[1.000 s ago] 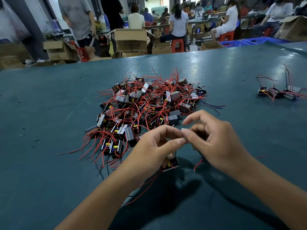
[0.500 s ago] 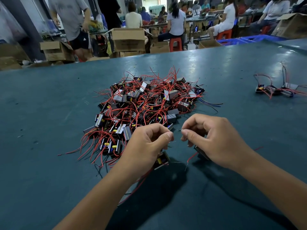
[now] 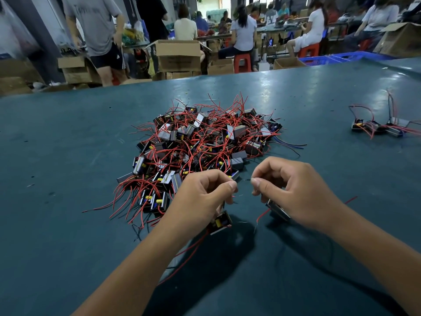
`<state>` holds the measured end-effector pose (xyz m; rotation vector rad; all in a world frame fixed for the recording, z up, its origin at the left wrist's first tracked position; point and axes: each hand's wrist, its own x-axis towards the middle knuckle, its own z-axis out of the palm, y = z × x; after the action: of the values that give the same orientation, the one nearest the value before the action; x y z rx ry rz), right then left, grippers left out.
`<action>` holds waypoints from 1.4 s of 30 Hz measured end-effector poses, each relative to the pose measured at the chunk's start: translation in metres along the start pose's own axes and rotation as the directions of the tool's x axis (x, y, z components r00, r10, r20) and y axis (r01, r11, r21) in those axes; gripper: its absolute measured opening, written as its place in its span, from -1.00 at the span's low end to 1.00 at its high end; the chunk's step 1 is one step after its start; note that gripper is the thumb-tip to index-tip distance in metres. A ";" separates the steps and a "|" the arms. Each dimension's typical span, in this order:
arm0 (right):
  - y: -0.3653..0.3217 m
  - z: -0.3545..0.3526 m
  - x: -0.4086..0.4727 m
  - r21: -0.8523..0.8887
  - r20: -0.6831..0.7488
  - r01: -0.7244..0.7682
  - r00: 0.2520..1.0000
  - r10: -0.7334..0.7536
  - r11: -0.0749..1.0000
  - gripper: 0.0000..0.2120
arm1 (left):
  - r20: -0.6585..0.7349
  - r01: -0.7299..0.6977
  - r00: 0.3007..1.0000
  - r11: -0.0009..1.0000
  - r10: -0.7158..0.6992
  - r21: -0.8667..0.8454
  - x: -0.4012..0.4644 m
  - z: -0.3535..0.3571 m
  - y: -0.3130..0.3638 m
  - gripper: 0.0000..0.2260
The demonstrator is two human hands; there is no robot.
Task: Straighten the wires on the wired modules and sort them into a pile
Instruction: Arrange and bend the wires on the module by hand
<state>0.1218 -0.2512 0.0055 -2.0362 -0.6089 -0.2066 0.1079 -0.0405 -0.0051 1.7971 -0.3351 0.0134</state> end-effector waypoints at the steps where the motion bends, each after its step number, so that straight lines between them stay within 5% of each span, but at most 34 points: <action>1: 0.000 0.000 0.000 0.012 0.002 -0.005 1.000 0.005 1.000 -0.88 | -0.007 -0.019 1.000 1.000 0.019 0.020 0.001 0.000 0.000 -0.90; 4: -0.001 0.004 -0.001 0.091 -0.020 -0.037 0.999 0.039 0.995 -0.86 | -0.028 -0.059 0.998 0.996 0.061 0.068 0.001 0.000 -0.002 -0.93; 13: -0.005 0.014 -0.002 0.305 0.017 -0.130 0.991 0.130 0.944 -0.87 | -0.013 -0.020 1.000 0.989 0.018 -0.147 -0.001 0.012 -0.004 -0.92; 32: -0.009 0.022 -0.004 0.474 -0.036 -0.132 0.985 0.169 0.870 -0.86 | -0.064 -0.224 0.971 0.969 0.232 0.108 -0.005 0.014 0.006 -0.95; 38: -0.007 0.014 -0.002 0.457 0.047 -0.128 0.992 0.120 0.880 -0.80 | 0.093 -0.482 0.863 0.753 0.497 0.448 0.000 0.000 0.009 -0.86; 42: -0.008 0.009 -0.002 0.421 0.178 -0.125 0.983 0.053 0.898 -0.89 | 0.177 -0.588 0.797 0.674 0.578 0.447 0.002 -0.006 0.009 -0.82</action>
<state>0.1155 -0.2410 0.0057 -1.6515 -0.5986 0.1438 0.1091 -0.0367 0.0053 2.1054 -0.9937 0.5861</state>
